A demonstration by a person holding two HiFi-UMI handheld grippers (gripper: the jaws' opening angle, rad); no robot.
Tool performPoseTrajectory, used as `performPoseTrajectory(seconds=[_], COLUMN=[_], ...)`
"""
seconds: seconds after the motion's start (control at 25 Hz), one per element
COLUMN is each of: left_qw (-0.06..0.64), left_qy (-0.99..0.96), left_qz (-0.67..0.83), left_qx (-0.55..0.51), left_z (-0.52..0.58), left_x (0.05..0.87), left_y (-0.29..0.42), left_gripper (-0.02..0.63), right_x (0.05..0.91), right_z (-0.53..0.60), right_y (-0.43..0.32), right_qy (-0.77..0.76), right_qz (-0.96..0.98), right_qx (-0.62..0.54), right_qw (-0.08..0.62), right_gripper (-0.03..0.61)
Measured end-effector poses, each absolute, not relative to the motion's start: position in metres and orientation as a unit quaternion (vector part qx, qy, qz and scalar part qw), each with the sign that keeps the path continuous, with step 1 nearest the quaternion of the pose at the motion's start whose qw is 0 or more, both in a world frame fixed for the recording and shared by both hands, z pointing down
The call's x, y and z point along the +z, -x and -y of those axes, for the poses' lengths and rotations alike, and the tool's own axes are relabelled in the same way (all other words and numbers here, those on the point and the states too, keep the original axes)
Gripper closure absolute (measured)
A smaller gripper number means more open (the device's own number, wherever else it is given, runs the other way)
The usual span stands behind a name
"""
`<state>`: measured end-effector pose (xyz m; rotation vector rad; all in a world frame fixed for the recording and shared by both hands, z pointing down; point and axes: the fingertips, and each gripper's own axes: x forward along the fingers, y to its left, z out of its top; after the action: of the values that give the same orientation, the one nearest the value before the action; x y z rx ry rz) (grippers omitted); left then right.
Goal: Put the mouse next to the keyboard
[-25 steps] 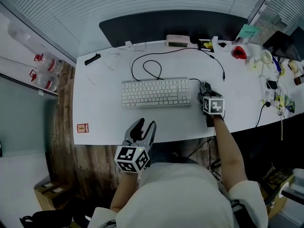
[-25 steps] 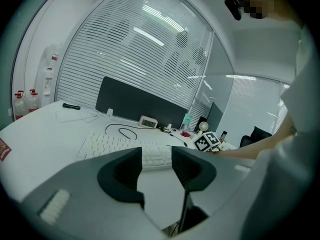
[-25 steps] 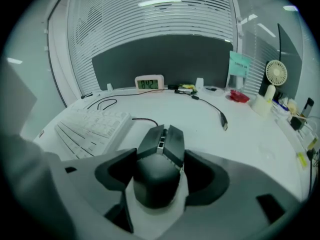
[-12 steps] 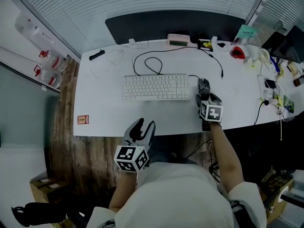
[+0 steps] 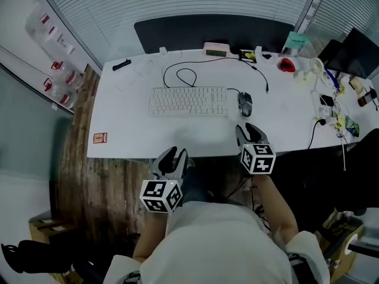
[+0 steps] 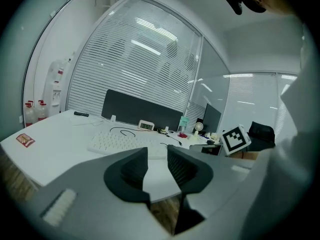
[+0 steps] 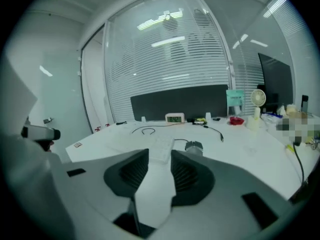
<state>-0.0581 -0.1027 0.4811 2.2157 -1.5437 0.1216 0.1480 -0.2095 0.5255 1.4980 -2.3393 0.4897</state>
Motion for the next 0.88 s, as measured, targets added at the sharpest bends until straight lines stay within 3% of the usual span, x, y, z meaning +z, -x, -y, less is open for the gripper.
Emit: performPoseTrajectory(seconds=[0.2,0.56,0.88], left_qw=[0.214,0.207,0.205], left_qy=[-0.794,-0.791,-0.797], left_qz=[0.568,0.575,0.567], left_qx=[0.04,0.034,0.025], left_z=[0.078,0.044,0.031], left_x=[0.48,0.477,0.475], left_y=[0.05,0.041,0.037], left_gripper=[0.529,0.6,0.603], right_x=[0.498,0.477,0.479], right_z=[0.161,0.103,0.08], right_y=[-0.139,-0.121,-0.116], right_qy=[-0.503,-0.47,-0.463], right_qz=[0.841,0.865,0.87], right_qx=[0.142,0.124,0.127], right_qw=[0.141,0.122,0.117], right_gripper=[0.518,0.571,0.575])
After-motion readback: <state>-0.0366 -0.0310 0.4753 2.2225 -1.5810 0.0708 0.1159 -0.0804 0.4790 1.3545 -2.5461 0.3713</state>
